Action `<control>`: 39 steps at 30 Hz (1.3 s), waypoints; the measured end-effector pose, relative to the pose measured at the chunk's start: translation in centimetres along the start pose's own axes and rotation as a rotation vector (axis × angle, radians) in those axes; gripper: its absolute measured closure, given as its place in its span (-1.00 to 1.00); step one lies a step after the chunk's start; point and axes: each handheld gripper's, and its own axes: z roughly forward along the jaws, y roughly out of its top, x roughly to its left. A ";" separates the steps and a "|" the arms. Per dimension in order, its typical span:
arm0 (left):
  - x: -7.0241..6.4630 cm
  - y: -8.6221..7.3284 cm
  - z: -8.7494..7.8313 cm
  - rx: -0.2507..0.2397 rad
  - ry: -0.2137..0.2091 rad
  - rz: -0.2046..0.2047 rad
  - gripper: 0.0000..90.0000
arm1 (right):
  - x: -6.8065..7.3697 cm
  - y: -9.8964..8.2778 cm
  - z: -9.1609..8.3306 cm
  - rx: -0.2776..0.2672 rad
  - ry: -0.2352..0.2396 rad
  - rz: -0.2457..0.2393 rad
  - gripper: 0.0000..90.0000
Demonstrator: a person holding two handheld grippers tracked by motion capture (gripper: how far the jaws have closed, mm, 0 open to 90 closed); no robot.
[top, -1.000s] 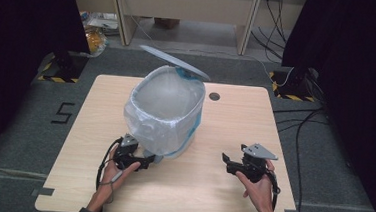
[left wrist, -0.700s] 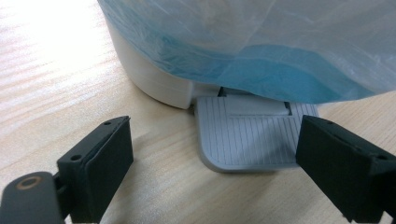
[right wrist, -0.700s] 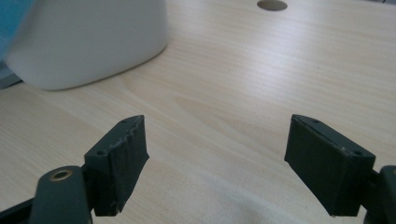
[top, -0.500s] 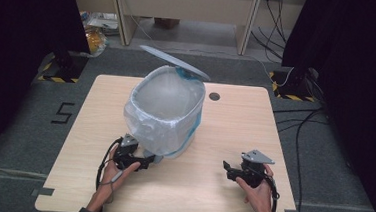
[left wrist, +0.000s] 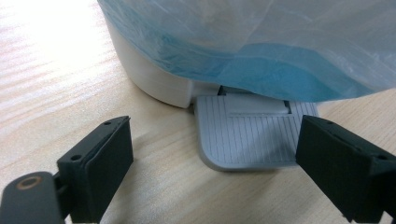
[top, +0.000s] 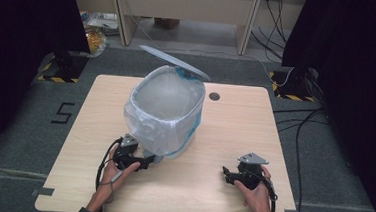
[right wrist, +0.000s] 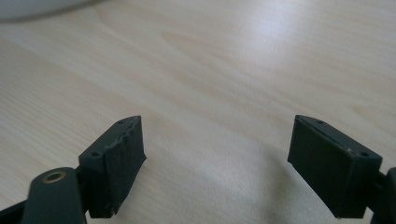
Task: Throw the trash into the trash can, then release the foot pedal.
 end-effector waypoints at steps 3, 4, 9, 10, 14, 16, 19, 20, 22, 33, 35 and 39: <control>0.0 0.0 0.0 0.000 0.000 0.000 -0.77 | 0.1 -0.3 0.4 0.003 0.014 0.017 -0.67; 0.0 0.0 0.0 0.000 0.000 0.000 -0.77 | 0.1 -0.3 0.4 0.003 0.014 0.019 -0.67; 0.0 0.0 0.0 0.000 0.000 0.000 -0.77 | 0.1 -0.3 0.3 0.004 0.013 0.019 -0.68; 0.0 0.0 0.0 0.000 -0.001 0.000 -0.77 | 0.0 -0.3 0.3 0.003 0.012 0.016 -0.68; 0.0 0.0 0.0 0.000 -0.001 0.001 -0.77 | 0.1 -0.3 0.4 0.005 0.014 0.018 -0.69; 0.0 0.0 0.0 -0.001 -0.001 0.001 -0.77 | 0.1 -0.3 0.4 0.005 0.014 0.019 -0.69; 0.0 0.0 0.0 -0.001 -0.001 0.001 -0.77 | 0.1 -0.3 0.4 0.005 0.013 0.018 -0.69; 0.0 0.0 0.0 -0.001 -0.001 0.001 -0.77 | 0.1 -0.3 0.4 0.005 0.014 0.019 -0.69; 0.0 0.0 0.0 0.000 -0.001 0.001 -0.77 | 0.1 -0.3 0.4 0.006 0.014 0.019 -0.69; 0.0 0.0 0.0 -0.001 -0.002 0.001 -0.77 | 0.1 -0.3 0.4 0.005 0.015 0.014 -0.70; 0.0 0.0 0.0 0.000 -0.002 0.001 -0.77 | 0.1 -0.3 0.4 0.005 0.014 0.014 -0.70; 0.0 0.0 -0.1 -0.001 -0.004 0.002 -0.76 | 0.1 -0.3 0.4 0.005 0.014 0.014 -0.70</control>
